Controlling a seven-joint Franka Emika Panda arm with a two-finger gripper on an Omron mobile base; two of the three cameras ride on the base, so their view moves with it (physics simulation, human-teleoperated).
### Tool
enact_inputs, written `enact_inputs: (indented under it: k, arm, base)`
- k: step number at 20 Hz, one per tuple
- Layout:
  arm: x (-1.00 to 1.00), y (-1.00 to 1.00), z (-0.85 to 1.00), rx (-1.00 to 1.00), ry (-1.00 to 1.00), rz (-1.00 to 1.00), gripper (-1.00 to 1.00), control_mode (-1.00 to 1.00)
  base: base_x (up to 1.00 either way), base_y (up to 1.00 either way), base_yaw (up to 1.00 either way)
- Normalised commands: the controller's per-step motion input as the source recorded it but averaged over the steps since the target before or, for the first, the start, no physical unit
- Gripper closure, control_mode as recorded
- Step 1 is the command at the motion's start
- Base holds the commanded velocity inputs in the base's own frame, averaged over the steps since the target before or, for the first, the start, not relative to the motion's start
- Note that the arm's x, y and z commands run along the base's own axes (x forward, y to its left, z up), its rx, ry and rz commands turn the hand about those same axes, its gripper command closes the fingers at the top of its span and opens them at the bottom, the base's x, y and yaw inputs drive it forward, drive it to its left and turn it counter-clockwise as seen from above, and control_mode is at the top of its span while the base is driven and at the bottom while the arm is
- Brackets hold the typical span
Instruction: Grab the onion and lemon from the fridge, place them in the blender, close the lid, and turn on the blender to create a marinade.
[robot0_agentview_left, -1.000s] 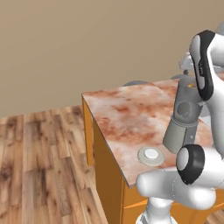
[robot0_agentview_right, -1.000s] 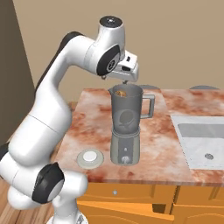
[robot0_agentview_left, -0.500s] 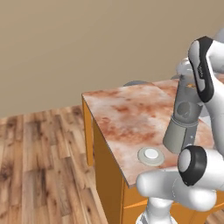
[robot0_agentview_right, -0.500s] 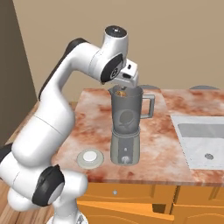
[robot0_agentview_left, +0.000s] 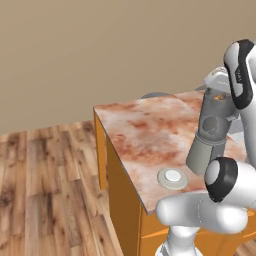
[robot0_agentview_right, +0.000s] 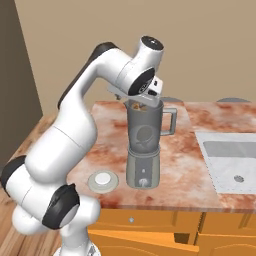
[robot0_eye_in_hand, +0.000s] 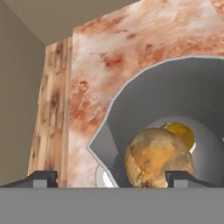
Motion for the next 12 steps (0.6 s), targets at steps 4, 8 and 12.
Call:
enact_inputs:
  k: [4, 8, 12]
  arm:
    - [0.36, 0.0, -0.25, 0.05, -0.02, 0.15, -1.0, -1.0]
    - [0.38, 0.03, -0.37, 0.06, -0.03, 0.17, -1.0, -1.0]
    - [0.14, 0.01, -0.17, 0.07, -0.13, 0.16, -1.0, -1.0]
  base:
    - [0.0, 0.0, 0.0]
    - [0.0, 0.0, 0.0]
    - [0.0, 0.0, 0.0]
